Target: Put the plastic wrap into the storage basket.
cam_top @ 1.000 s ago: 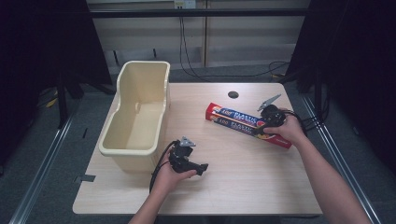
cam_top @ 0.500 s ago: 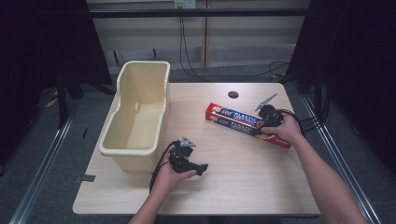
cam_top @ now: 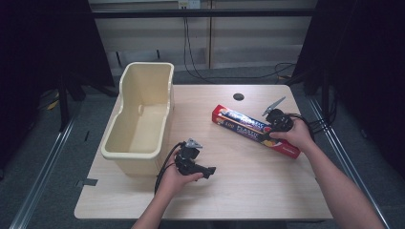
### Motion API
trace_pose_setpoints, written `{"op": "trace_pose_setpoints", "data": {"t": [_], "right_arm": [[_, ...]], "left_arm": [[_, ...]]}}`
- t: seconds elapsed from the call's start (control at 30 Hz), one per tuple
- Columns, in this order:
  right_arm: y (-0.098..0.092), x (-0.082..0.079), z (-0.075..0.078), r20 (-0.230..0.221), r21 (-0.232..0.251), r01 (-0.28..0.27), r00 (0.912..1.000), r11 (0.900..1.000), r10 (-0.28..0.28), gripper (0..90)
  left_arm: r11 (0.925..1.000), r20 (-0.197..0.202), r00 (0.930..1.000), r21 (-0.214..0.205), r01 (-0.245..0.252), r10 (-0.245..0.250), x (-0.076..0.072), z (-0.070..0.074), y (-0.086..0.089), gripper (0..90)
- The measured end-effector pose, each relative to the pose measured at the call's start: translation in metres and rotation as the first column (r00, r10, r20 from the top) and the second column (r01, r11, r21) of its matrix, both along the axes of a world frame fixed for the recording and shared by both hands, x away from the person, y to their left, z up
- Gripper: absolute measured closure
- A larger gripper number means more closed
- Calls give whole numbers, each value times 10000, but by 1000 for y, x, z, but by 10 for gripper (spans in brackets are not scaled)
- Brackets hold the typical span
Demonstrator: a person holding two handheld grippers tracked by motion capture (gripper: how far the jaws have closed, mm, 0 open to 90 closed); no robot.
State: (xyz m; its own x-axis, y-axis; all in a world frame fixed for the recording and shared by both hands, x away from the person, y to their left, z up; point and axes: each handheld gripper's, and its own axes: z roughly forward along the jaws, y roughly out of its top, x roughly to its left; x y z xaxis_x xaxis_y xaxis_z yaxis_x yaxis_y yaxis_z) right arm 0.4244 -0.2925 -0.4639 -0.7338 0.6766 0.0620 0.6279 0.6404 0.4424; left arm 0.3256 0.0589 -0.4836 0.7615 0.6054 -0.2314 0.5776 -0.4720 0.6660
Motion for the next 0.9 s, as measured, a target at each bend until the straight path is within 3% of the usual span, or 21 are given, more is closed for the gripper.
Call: {"op": "trace_pose_setpoints", "data": {"t": [0.1, 0.27, 0.37, 0.47, 0.53, 0.63, 0.67, 0.8, 0.9], "right_arm": [[-1, -6, 6, 28, 106, -224, 9997, 9997, 224, 428], [-1, -15, 15, 277, 265, -655, 9975, 9975, 648, 428], [1, -21, 19, 253, 297, -923, 9955, 9953, 916, 427], [3, -25, 22, 290, 186, -1200, 9924, 9926, 1194, 427], [4, -28, 23, 256, 218, -1376, 9902, 9903, 1370, 426], [4, -32, 24, 274, 315, -1760, 9842, 9839, 1752, 425], [4, -34, 25, 245, 300, -1823, 9831, 9828, 1816, 425], [3, -38, 26, 309, 443, -2057, 9784, 9776, 2045, 425], [3, -40, 28, 344, 566, -2194, 9754, 9740, 2177, 425]], "left_arm": [[9998, 7, 9999, 112, 158, -158, 2, 6, -5, 29], [9987, -201, 9985, -53, 501, -502, 9, 24, -11, 18], [9958, 24, 9963, 311, 859, -860, 12, 34, -15, 16], [9947, -32, 9951, 297, 984, -983, 15, 43, -21, 10], [9878, 58, 9894, 594, 1442, -1448, 19, 50, -22, 10], [9895, 97, 9902, 380, 1392, -1396, 23, 58, -29, 10], [9888, 124, 9898, 491, 1410, -1418, 24, 61, -31, 9], [9826, 185, 9844, 657, 1736, -1751, 31, 73, -38, 7], [9735, 457, 9769, 1044, 2033, -2089, 37, 83, -43, 8]]}}
